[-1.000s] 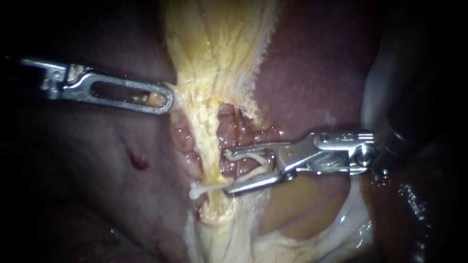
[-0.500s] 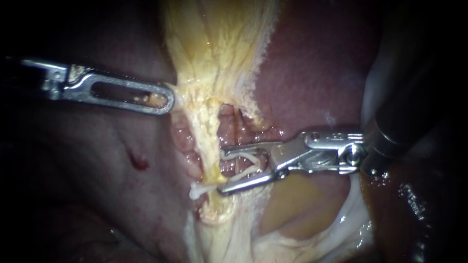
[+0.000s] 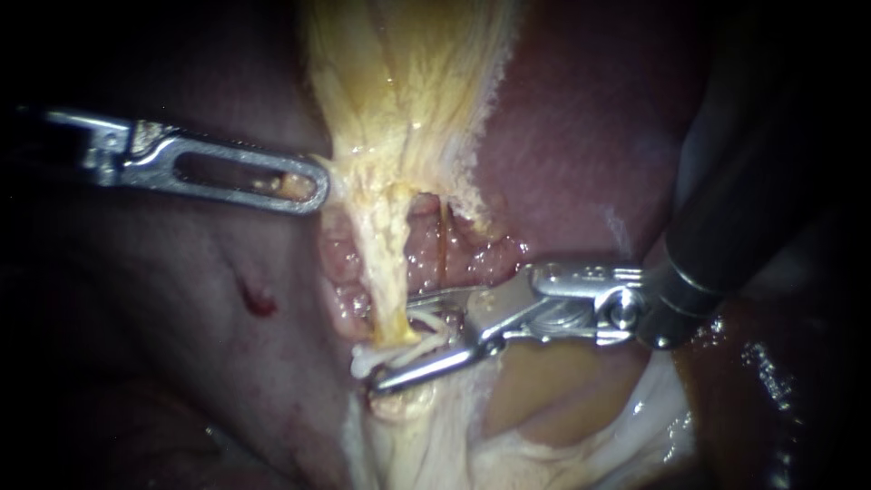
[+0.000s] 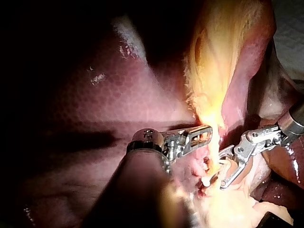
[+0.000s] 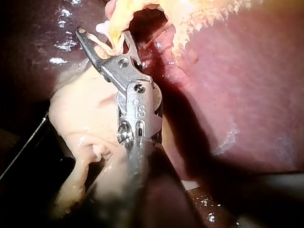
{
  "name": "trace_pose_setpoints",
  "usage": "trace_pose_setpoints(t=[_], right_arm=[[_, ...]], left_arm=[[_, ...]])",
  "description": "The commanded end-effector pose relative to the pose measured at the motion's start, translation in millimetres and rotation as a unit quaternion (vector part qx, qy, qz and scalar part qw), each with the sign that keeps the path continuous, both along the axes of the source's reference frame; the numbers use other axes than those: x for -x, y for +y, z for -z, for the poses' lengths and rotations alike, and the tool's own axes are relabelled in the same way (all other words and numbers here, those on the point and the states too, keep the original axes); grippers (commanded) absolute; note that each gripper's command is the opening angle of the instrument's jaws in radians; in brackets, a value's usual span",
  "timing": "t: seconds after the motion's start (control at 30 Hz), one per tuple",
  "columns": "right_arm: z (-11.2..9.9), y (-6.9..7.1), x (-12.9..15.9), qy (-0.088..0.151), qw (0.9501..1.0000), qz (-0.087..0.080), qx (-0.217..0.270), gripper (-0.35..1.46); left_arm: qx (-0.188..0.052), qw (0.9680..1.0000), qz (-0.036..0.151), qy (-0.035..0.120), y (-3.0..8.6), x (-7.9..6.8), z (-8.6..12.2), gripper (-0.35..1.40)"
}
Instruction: Clipping second clip left tube
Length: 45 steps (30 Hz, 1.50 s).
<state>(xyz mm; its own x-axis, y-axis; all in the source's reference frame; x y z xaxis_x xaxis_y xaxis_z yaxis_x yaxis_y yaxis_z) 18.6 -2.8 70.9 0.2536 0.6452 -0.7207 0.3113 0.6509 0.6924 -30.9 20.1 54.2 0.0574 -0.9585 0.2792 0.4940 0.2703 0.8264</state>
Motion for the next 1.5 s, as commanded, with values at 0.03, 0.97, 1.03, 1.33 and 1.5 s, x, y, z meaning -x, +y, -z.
trace_pose_setpoints(t=[0.03,0.97,1.03,1.33,1.5], right_arm=[[-0.1,0.0,-0.3,-0.001,1.0,-0.001,0.002,0.49],[1.4,-2.7,-2.0,0.059,0.9976,0.033,-0.014,0.49],[1.9,-2.9,-2.0,0.065,0.997,0.039,-0.015,0.49],[3.7,-3.8,-2.2,0.079,0.9955,0.047,-0.025,0.48],[4.1,-4.1,-2.3,0.084,0.9946,0.055,-0.025,0.48]], left_arm=[[0.0,1.0,0.0,0.0,0.0,0.1,0.0,-0.35],[0.0,1.0,0.0,0.0,0.1,0.1,-0.3,-0.35],[0.0,1.0,0.0,0.0,0.1,0.1,-0.3,-0.35],[0.0,1.0,-0.001,0.0,0.2,0.1,-0.5,-0.35],[0.0,1.0,-0.001,-0.001,0.2,0.0,-0.5,-0.35]])
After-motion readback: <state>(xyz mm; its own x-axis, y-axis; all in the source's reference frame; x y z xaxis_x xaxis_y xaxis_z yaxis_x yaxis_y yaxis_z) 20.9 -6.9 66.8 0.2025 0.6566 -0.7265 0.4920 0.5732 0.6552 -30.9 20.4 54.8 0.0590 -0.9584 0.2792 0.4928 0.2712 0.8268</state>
